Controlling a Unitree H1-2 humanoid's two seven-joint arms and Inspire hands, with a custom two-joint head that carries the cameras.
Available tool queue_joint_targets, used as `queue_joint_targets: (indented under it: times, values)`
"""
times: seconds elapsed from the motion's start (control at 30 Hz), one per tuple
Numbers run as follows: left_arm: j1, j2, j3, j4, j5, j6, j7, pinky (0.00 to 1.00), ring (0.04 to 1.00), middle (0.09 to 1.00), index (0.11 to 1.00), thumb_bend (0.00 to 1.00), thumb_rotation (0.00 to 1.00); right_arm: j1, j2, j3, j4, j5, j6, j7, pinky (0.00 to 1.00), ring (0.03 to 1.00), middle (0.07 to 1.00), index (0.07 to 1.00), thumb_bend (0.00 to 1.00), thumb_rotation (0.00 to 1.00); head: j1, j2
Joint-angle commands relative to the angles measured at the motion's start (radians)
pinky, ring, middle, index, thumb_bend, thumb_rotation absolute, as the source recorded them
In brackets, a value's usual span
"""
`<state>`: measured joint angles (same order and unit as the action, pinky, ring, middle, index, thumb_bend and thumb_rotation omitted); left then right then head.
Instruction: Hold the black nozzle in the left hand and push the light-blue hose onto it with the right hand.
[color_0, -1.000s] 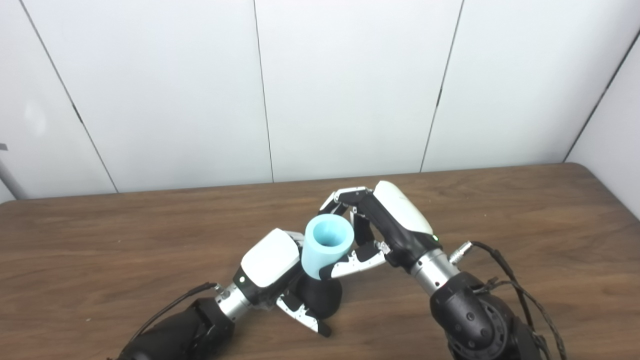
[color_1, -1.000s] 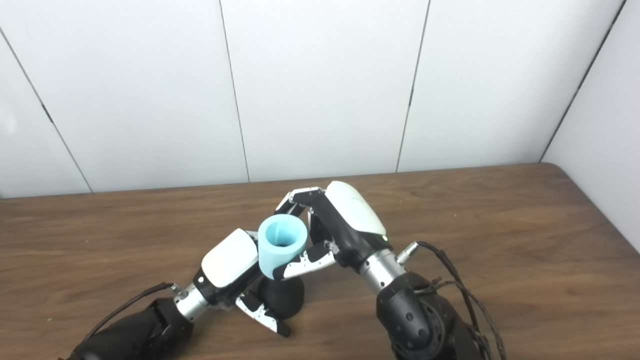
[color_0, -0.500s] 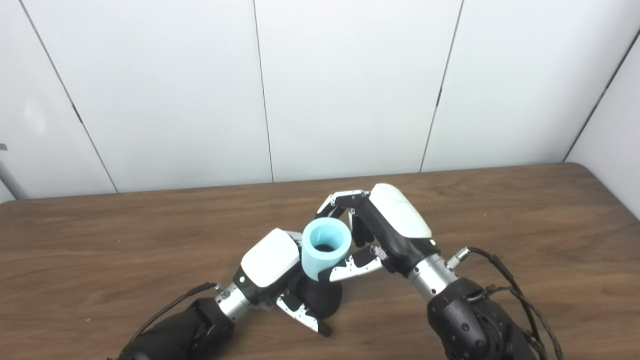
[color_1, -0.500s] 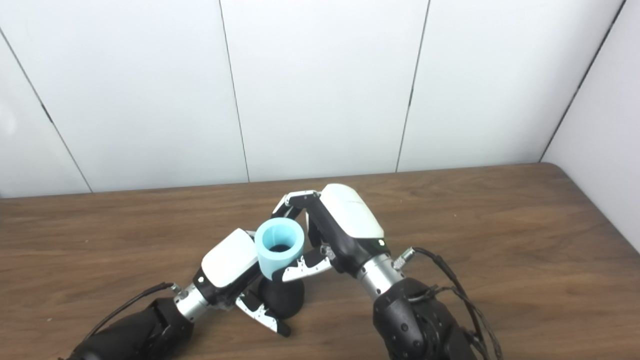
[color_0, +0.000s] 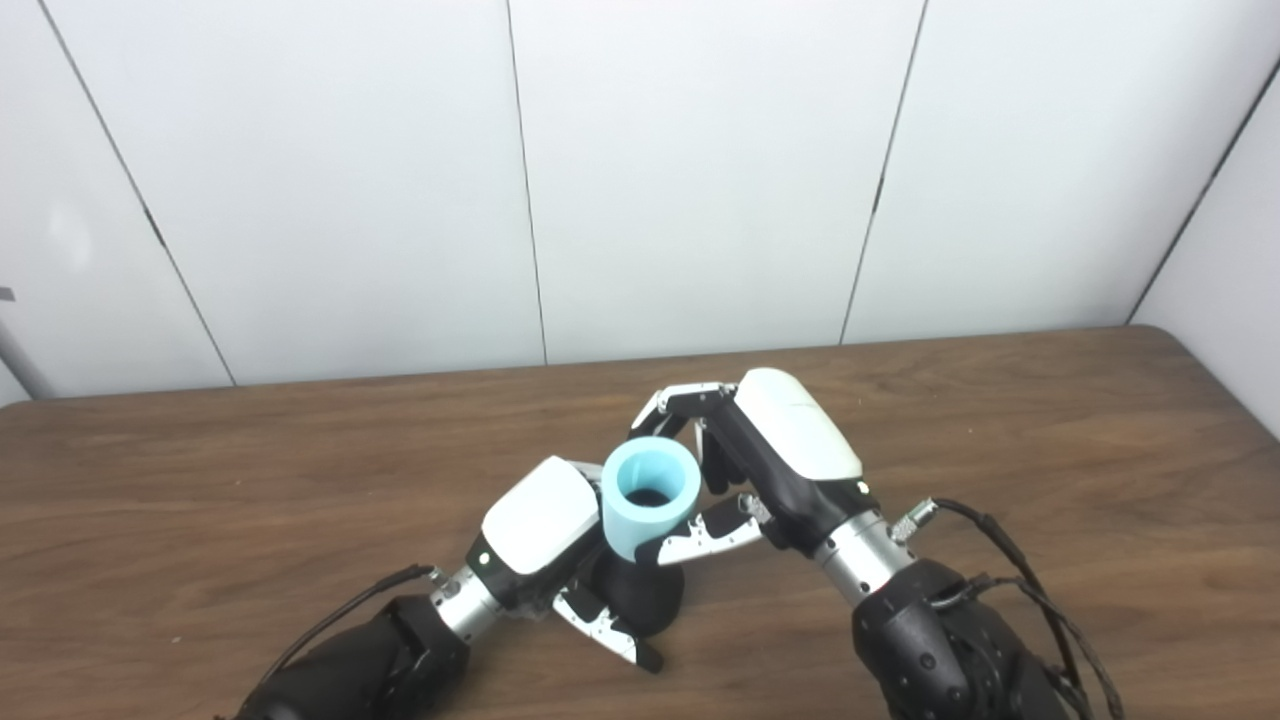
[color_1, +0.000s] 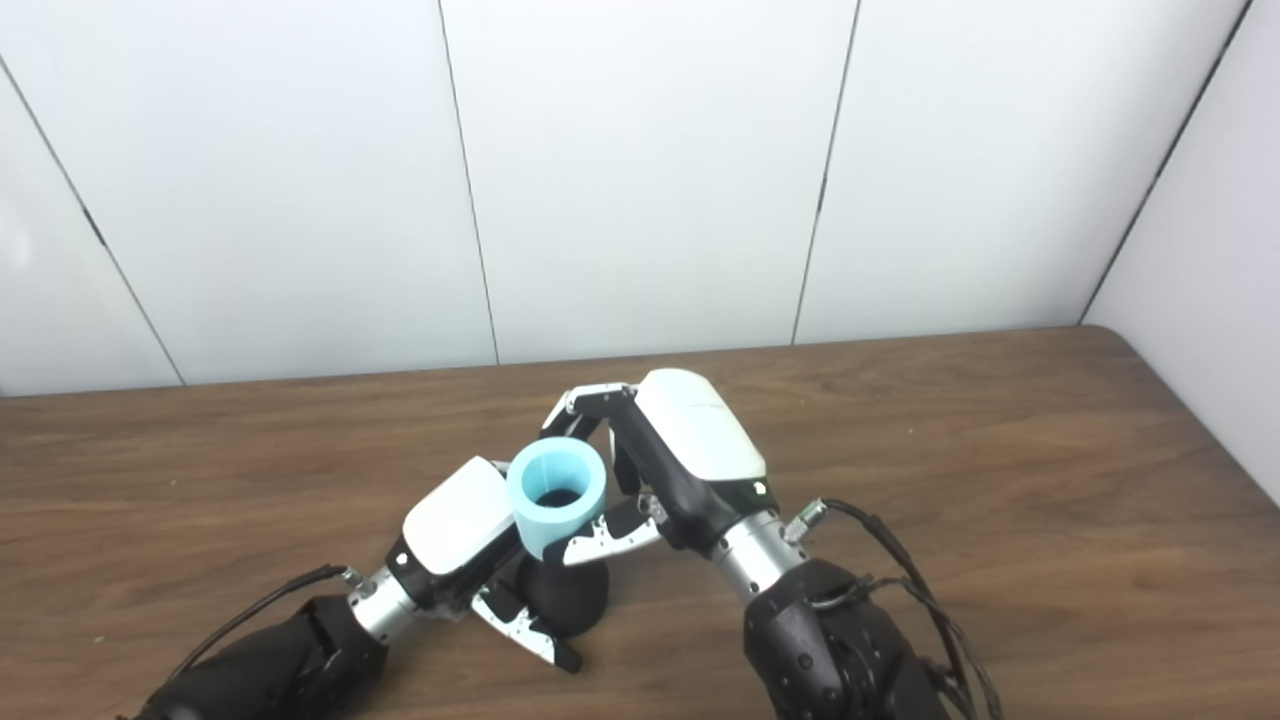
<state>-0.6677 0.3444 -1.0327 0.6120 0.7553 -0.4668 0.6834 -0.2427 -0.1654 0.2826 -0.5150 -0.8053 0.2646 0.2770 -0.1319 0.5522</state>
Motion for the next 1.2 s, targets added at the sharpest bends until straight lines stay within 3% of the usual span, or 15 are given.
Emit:
queue_joint_targets:
  times: [0.0, 0.2, 0.53, 0.83, 0.93, 1.17]
  values:
    - [0.221, -0.09, -0.089, 0.082, -0.013, -0.003, 0.007, 0.42, 0.474, 0.505, 0.46, 0.52, 0.0, -0.032, 0.001, -0.008, -0.033, -0.024, -0.049, -0.027, 0.11, 0.169, 0.47, 0.481, 0.53, 0.0, 0.0, -0.001]
    - [0.222, -0.091, -0.087, 0.084, -0.005, -0.003, 0.007, 0.42, 0.474, 0.505, 0.461, 0.52, 0.0, -0.034, 0.003, -0.014, -0.037, -0.021, -0.045, -0.029, 0.11, 0.166, 0.47, 0.481, 0.53, 0.0, -0.001, -0.001]
    - [0.223, -0.09, -0.085, 0.079, -0.012, -0.003, -0.001, 0.42, 0.473, 0.505, 0.461, 0.52, 0.0, -0.065, 0.021, -0.046, -0.059, -0.002, 0.039, 0.052, 0.09, 0.149, 0.469, 0.481, 0.53, 0.0, -0.001, 0.004]
    - [0.225, -0.09, -0.082, 0.076, -0.008, -0.003, 0.004, 0.41, 0.471, 0.506, 0.46, 0.52, 0.0, -0.072, 0.026, -0.046, -0.052, -0.013, 0.066, 0.076, 0.1, 0.154, 0.469, 0.481, 0.53, 0.0, -0.002, 0.005]
    - [0.226, -0.089, -0.08, 0.074, -0.009, -0.003, 0.001, 0.41, 0.471, 0.506, 0.46, 0.52, 0.0, -0.076, 0.026, -0.048, -0.051, -0.013, 0.075, 0.088, 0.13, 0.205, 0.472, 0.481, 0.53, 0.0, -0.002, 0.005]
    - [0.226, -0.091, -0.079, 0.074, -0.01, -0.003, -0.005, 0.41, 0.475, 0.505, 0.461, 0.52, 0.0, -0.087, 0.022, -0.039, -0.06, -0.026, 0.113, 0.129, 0.11, 0.165, 0.47, 0.481, 0.53, 0.0, -0.001, 0.007]
